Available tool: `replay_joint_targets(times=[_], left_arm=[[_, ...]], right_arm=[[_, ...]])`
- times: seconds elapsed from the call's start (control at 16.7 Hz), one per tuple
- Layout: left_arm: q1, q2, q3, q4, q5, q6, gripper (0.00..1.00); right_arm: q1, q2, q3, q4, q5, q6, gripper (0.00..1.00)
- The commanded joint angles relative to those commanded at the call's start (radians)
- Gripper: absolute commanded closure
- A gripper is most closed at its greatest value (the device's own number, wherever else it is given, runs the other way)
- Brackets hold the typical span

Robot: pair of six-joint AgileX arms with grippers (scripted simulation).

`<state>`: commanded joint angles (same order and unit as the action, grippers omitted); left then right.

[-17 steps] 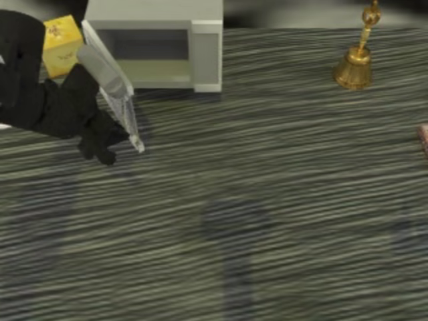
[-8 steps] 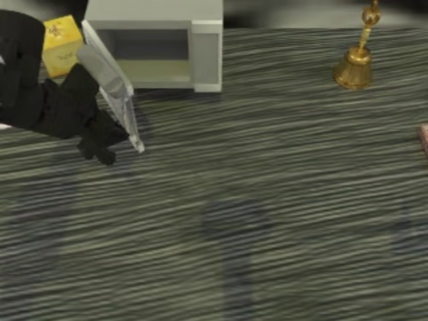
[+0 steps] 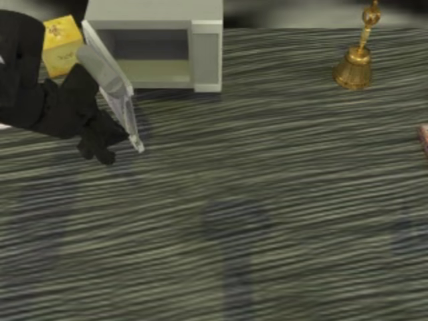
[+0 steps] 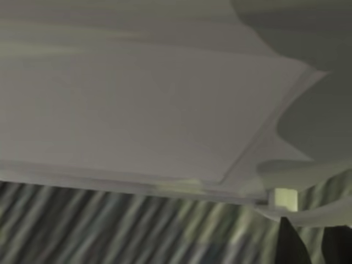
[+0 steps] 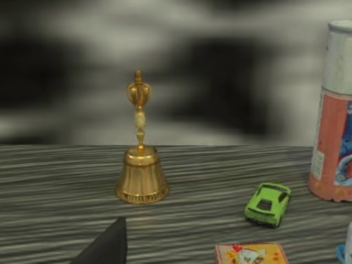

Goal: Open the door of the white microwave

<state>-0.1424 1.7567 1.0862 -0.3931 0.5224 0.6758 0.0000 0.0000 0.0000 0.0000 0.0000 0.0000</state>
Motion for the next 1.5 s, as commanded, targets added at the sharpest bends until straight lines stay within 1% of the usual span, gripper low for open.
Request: replay_joint_targets(times=[0.42, 1.5], left_arm=[[0.034, 0.011, 0.023, -0.047, 0.034, 0.083, 1.0], [0.034, 0.011, 0.023, -0.048, 0.034, 0.084, 1.0]], right_arm=[[0.0, 0.0, 0.0, 0.0, 0.0, 0.0, 0.0], [0.0, 0.0, 0.0, 0.0, 0.0, 0.0, 0.0]])
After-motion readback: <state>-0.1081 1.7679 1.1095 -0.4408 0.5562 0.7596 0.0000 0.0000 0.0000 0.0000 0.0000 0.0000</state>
